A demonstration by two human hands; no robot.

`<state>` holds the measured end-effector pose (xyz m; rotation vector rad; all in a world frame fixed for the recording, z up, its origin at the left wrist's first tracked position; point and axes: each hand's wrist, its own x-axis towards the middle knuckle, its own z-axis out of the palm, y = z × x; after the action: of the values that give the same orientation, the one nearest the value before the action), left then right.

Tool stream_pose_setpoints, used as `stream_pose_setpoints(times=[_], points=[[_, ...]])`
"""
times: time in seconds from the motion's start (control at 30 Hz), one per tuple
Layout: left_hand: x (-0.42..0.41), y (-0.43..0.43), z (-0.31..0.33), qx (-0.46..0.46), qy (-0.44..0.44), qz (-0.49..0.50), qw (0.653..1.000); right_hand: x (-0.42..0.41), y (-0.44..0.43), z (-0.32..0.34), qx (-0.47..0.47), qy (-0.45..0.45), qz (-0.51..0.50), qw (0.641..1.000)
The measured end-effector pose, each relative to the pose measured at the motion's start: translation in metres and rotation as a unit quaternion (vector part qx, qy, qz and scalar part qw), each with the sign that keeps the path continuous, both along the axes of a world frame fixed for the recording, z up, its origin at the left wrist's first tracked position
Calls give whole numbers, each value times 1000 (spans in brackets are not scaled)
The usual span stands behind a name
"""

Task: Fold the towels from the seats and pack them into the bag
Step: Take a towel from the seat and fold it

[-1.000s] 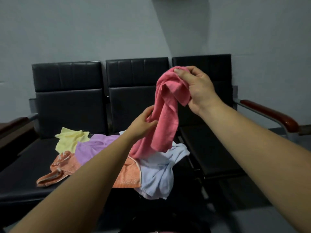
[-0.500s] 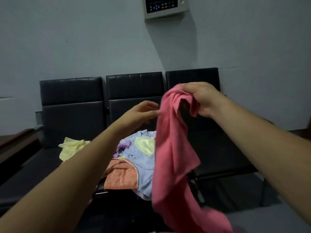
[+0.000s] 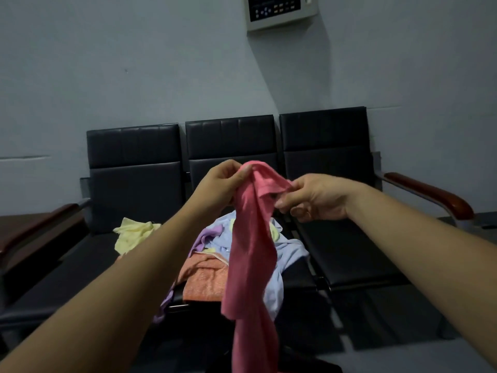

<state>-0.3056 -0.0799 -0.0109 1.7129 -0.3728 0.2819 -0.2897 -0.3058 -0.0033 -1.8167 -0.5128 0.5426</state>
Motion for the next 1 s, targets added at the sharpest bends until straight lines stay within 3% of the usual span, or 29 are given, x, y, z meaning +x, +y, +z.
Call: stream_pose_setpoints(times=[0.2, 0.37, 0.5, 0.63, 0.77, 0.87, 1.0], points=[[-1, 16, -15, 8, 26, 29, 999, 9, 18, -29, 181, -2, -78, 980], [-6, 18, -21, -3, 29, 4, 1000, -2, 54, -61, 56, -34, -58, 996], [-8, 23, -21, -52, 55, -26, 997, 4, 67, -73, 84, -59, -89, 991], [-5, 30, -28, -41, 62, -43, 996, 4, 64, -75, 62, -73, -46, 994], [-2, 35, -36, -13, 42, 9, 999, 5, 60, -80, 110, -62, -27, 992], [0, 41, -38, -27, 36, 61, 997, 14, 54, -84, 150, -62, -69, 984], [6, 49, -41, -9, 42, 119, 992, 23, 36, -88, 35, -179, -82, 980]])
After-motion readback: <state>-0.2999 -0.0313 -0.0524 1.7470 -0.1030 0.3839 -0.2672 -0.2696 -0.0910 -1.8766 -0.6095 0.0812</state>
